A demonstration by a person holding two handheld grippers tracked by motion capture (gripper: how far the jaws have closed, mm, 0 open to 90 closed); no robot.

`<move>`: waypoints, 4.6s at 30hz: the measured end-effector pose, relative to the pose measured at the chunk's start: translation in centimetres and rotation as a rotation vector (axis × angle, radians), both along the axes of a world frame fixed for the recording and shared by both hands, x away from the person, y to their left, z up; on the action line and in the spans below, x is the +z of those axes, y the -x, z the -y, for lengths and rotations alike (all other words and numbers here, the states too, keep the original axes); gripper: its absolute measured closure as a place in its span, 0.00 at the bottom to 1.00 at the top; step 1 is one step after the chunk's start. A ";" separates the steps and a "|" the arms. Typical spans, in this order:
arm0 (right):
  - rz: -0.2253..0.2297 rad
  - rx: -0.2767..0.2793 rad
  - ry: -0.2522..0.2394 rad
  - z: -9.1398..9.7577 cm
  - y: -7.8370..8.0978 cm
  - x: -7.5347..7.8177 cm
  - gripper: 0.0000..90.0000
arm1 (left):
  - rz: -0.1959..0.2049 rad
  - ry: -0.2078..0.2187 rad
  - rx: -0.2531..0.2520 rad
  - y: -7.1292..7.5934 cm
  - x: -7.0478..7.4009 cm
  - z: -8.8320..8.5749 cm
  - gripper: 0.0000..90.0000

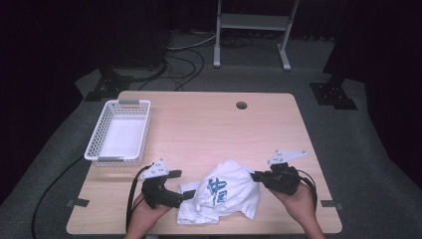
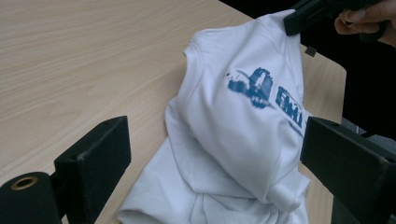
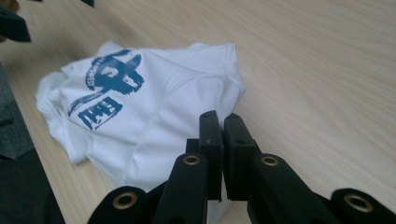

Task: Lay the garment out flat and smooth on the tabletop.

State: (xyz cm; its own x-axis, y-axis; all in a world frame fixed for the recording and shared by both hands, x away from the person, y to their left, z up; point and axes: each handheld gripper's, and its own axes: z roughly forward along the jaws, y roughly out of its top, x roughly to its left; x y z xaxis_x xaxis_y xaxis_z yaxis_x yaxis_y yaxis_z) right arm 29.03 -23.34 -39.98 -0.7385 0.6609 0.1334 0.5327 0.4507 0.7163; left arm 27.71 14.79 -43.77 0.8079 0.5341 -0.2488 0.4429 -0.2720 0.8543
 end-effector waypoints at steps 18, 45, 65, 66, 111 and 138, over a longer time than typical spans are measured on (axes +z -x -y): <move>-0.123 -0.182 0.212 6.5 -1.5 -3.4 0.93 | -0.004 -0.010 -0.007 0.0 -0.2 0.3 0.08; -0.173 -0.019 0.011 2.4 -5.9 -5.2 0.58 | -0.036 -0.174 -0.039 -2.4 -1.2 4.7 0.29; -0.059 -0.012 0.036 1.3 -5.4 -7.1 0.69 | -0.113 -0.283 -0.022 -5.1 -3.3 6.8 0.72; -0.051 -0.011 0.042 1.2 -5.3 -7.1 0.72 | -0.114 -0.280 -0.018 -5.1 -3.4 6.8 0.76; 0.060 0.058 -0.146 1.1 0.2 -0.5 0.98 | -0.004 -0.179 -0.093 -2.2 3.0 3.3 0.97; 0.040 -0.136 -0.080 -1.1 -15.3 2.4 0.70 | 0.033 -0.149 0.176 -19.4 6.4 4.4 0.66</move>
